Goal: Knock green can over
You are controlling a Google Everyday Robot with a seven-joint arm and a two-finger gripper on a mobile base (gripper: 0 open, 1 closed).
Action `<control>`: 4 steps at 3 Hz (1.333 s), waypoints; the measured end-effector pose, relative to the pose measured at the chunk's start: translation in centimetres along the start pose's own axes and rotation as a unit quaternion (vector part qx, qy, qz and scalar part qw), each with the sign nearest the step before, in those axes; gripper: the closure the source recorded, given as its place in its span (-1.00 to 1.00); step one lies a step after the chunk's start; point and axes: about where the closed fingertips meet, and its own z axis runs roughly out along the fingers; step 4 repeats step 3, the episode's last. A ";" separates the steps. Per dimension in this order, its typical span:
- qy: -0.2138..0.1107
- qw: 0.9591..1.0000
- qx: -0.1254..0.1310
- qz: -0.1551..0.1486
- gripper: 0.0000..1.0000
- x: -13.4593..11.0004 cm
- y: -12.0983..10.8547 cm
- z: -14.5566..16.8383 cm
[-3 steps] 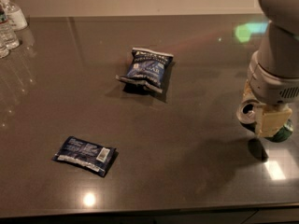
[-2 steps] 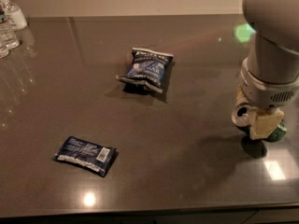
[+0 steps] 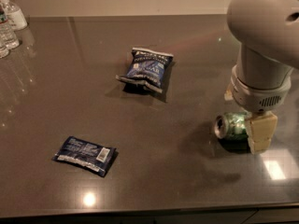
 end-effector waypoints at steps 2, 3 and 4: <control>-0.037 0.999 -0.003 0.012 -1.00 -0.3 -0.1 0.9; -0.040 0.999 -0.002 0.013 -1.00 -0.3 -0.1 0.9; -0.040 0.999 -0.002 0.013 -1.00 -0.3 -0.1 0.9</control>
Offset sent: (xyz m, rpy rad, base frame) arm -0.0006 -0.0005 -0.0155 0.1323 0.0170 -0.0402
